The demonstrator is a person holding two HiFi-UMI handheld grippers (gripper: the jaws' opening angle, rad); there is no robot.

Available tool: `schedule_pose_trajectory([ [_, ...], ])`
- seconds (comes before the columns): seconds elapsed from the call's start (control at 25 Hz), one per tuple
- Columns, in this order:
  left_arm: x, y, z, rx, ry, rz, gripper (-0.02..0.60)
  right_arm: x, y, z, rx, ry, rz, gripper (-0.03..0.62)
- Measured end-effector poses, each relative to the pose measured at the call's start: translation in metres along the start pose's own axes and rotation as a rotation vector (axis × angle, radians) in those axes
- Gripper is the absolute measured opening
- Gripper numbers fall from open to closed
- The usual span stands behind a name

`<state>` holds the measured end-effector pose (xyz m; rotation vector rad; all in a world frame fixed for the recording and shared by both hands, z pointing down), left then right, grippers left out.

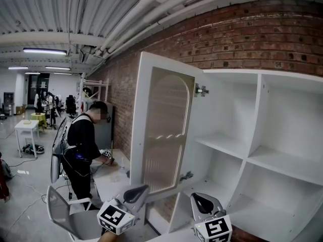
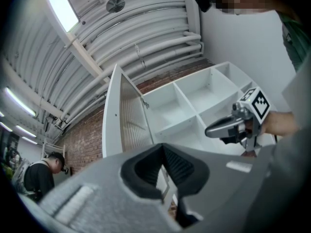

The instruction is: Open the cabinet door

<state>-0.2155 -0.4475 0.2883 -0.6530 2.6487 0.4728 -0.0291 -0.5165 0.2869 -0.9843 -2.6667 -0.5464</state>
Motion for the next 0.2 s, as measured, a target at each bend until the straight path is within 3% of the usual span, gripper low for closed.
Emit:
schedule_pose_trajectory([
  [0.2,0.0082,0.0063,-0.0059,-0.004,0.009,0.016,0.0,0.0001,-0.0061,-0.0044,0.005,0.0,-0.005,0.003],
])
Point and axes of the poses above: the fingertips, and each gripper's own axes: y backward along the fingers, x to its left, z out of its top, the point moved 5 cm from there along y, backward along the fingers, and after that the axes turned 15 degrees about -z, right-handed, at the moved point
